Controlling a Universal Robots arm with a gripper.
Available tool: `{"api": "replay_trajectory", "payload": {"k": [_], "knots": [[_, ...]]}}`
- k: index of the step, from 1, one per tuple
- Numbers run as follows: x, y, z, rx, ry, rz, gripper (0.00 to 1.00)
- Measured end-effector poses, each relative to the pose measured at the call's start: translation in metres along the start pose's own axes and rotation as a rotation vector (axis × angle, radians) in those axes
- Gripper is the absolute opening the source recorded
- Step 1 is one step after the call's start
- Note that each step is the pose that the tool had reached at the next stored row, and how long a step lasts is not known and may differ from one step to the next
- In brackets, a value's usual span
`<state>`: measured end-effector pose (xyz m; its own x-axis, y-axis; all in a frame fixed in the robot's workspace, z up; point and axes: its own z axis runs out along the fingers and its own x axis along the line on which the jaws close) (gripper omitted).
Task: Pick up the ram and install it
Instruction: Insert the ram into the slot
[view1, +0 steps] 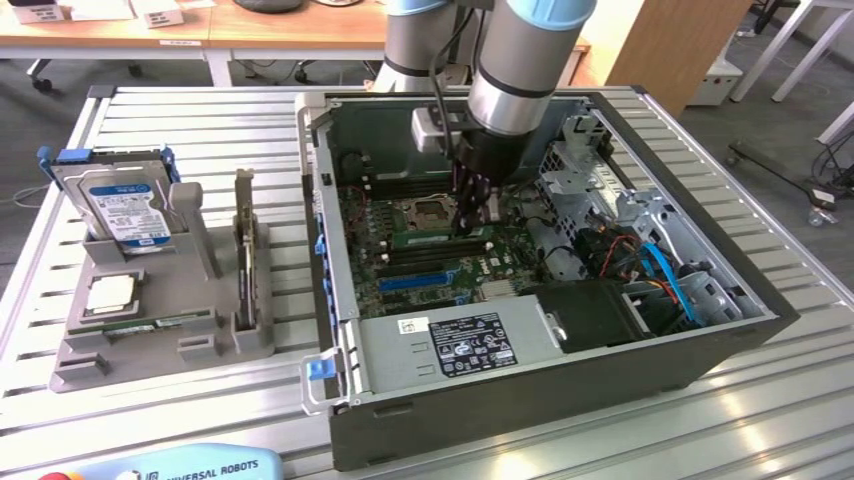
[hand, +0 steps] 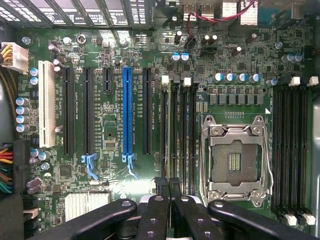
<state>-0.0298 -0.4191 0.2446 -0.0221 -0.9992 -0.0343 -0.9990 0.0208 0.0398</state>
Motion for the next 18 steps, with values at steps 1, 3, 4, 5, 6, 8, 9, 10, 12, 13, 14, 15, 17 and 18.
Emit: {"api": "replay_trajectory", "payload": {"k": [1,3,4,5,6,8,9,10,12,13,14,15,17,18], "knots": [[0.0000,0.0000,0.0005,0.0000,0.0001,0.000,0.11],[0.0001,-0.0001,0.0015,0.0001,0.0002,0.000,0.11],[0.0001,-0.0001,0.0020,0.0001,0.0003,0.000,0.11],[0.0001,-0.0001,0.0025,0.0002,0.0002,0.000,0.11],[0.0002,-0.0001,0.0030,0.0003,0.0003,0.000,0.11],[0.0002,-0.0001,0.0037,0.0004,0.0005,0.000,0.11],[0.0003,-0.0001,0.0038,0.0004,0.0006,0.000,0.11],[0.0002,-0.0001,0.0041,0.0005,0.0003,0.000,0.11],[0.0006,-0.0001,0.0041,0.0005,0.0003,0.000,0.11],[0.0008,-0.0001,0.0041,0.0005,0.0003,0.000,0.11],[0.0011,-0.0001,0.0041,0.0004,0.0003,0.000,0.11],[0.0014,-0.0001,0.0041,0.0005,0.0003,0.000,0.11],[0.0019,-0.0002,0.0041,0.0004,0.0003,0.000,0.11],[0.0022,-0.0002,0.0040,0.0004,0.0003,0.000,0.11]]}}
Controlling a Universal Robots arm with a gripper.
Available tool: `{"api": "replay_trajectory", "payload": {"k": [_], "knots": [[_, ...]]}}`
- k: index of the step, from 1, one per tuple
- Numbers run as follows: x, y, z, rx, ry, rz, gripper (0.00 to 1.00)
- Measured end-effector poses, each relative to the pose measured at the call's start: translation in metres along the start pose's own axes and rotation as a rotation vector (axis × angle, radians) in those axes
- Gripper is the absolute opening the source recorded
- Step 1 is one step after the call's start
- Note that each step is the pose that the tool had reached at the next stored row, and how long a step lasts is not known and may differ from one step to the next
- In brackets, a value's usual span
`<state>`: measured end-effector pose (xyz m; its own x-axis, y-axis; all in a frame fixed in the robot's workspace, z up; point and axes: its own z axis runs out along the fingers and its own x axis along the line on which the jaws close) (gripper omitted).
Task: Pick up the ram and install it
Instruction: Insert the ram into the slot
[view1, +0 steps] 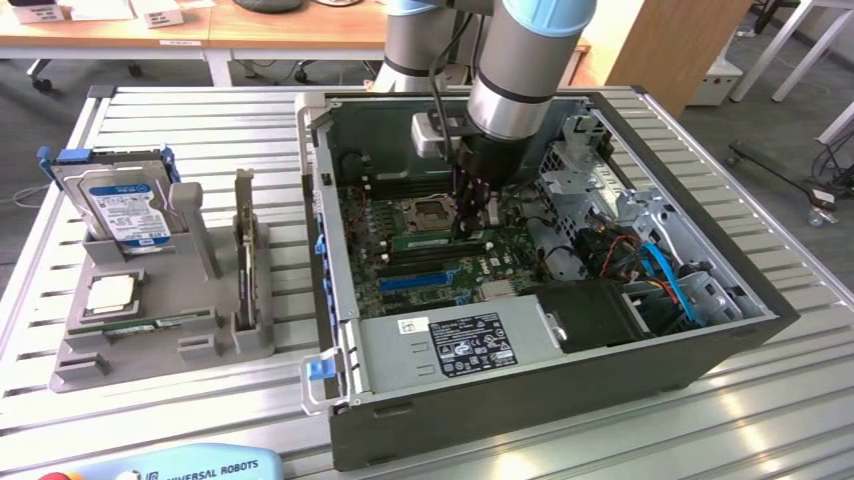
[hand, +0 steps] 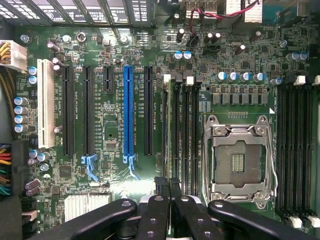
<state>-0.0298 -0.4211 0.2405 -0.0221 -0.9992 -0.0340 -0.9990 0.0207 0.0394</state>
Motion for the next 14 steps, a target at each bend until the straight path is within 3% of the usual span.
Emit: {"api": "replay_trajectory", "payload": {"k": [14], "knots": [[0.0020,-0.0001,0.0008,0.0001,-0.0001,0.000,0.11]]}}
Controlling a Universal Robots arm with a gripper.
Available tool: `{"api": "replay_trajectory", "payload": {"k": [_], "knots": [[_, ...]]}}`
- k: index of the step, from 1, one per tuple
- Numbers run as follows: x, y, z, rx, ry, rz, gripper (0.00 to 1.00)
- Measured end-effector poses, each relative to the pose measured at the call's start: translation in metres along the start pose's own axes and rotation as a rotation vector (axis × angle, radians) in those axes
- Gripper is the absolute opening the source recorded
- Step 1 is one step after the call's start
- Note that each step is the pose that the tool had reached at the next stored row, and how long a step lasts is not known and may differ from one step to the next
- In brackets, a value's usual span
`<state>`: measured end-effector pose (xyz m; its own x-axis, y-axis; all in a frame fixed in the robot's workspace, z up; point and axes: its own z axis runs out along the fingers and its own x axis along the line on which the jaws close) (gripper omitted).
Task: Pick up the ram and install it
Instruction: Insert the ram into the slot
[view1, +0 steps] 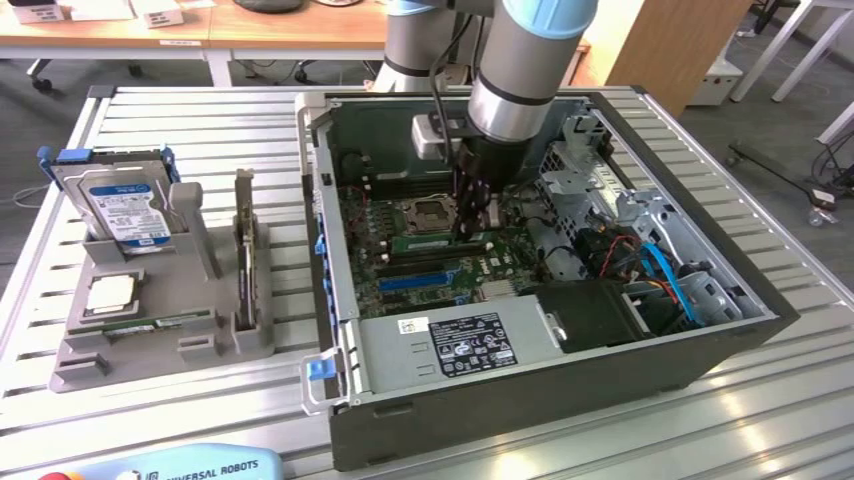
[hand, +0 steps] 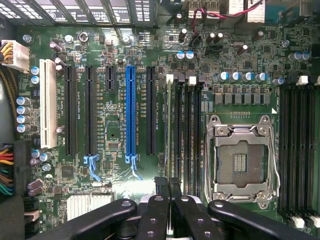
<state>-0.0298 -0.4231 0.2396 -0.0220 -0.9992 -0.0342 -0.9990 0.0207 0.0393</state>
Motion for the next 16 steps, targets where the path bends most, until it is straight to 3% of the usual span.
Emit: {"api": "replay_trajectory", "payload": {"k": [16], "knots": [[-0.0003,0.0001,0.0048,0.0000,0.0002,0.000,0.11]]}}
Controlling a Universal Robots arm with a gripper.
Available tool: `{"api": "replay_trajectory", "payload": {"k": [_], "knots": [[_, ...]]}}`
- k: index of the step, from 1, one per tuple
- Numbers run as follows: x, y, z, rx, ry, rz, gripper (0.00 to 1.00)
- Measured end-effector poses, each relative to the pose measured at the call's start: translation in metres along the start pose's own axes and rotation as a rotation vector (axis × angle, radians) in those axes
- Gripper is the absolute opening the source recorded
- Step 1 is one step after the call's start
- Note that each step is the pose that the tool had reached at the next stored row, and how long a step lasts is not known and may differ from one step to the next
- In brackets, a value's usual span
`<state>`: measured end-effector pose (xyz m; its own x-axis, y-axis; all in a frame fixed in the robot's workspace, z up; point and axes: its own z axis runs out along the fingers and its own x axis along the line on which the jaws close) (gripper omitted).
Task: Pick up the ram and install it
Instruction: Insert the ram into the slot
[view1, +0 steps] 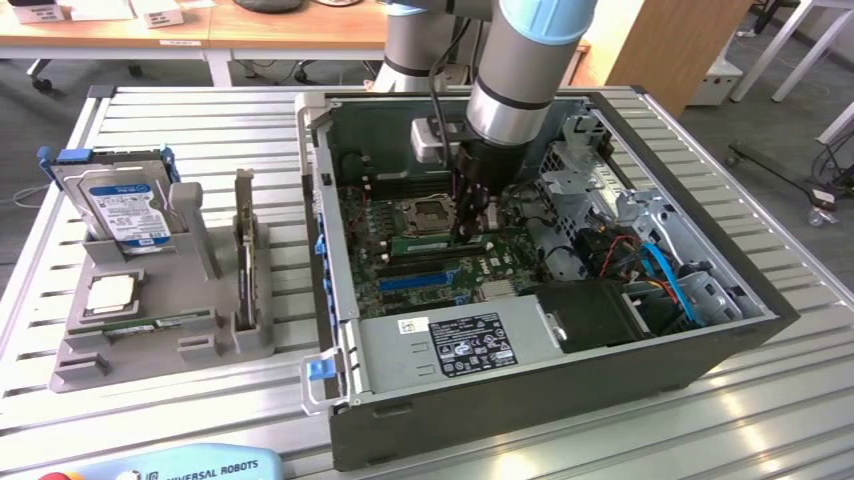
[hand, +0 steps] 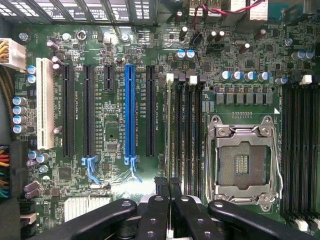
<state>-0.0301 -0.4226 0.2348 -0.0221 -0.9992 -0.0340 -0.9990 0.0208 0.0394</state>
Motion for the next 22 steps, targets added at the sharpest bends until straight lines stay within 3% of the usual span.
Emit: {"api": "replay_trajectory", "payload": {"k": [22], "knots": [[-0.0040,0.0000,0.0025,0.0000,0.0002,0.000,0.11]]}}
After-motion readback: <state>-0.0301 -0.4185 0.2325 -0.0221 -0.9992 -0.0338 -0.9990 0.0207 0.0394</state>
